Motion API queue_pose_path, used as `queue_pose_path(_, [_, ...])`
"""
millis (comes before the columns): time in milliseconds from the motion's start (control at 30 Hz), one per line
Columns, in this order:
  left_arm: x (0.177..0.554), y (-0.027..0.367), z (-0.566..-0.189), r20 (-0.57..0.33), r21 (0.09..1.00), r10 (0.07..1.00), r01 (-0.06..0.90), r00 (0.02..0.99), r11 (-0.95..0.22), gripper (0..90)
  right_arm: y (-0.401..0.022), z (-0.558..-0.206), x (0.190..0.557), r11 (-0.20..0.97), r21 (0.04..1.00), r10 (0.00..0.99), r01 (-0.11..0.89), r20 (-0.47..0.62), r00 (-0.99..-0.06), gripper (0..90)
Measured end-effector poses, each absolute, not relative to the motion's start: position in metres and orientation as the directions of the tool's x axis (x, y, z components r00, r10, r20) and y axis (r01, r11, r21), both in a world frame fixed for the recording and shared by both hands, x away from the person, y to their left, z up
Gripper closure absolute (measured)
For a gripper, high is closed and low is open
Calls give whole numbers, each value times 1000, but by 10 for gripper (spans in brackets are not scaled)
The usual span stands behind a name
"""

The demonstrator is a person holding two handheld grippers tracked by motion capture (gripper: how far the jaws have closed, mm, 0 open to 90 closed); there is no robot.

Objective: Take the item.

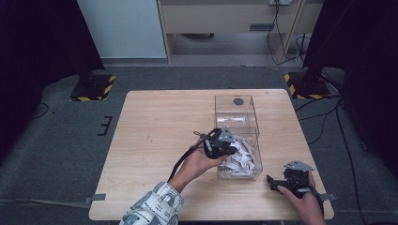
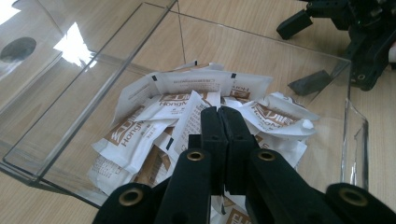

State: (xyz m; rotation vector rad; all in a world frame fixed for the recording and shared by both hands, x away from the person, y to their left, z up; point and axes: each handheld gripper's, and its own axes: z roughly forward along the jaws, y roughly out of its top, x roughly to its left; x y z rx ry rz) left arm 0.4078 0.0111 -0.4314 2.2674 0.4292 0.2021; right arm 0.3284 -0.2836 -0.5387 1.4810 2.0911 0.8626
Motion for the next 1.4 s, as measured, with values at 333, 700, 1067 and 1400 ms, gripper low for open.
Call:
queue_pose_path(333, [408, 14, -425, -13, 770, 361, 240, 933, -591, 893, -284, -539, 328, 235, 703, 943, 672, 5, -334, 5])
queue_pose_path(700, [409, 16, -419, -32, 798, 350, 234, 936, -555, 894, -284, -539, 328, 233, 703, 943, 672, 5, -333, 5])
queue_pose_path(1067, [407, 17, -416, -40, 803, 340, 233, 939, -549, 896, -284, -539, 328, 235, 702, 943, 672, 5, -334, 5])
queue_pose_path(1400, [407, 22, -408, -34, 819, 345, 224, 938, -529, 897, -284, -539, 328, 235, 703, 943, 672, 5, -334, 5])
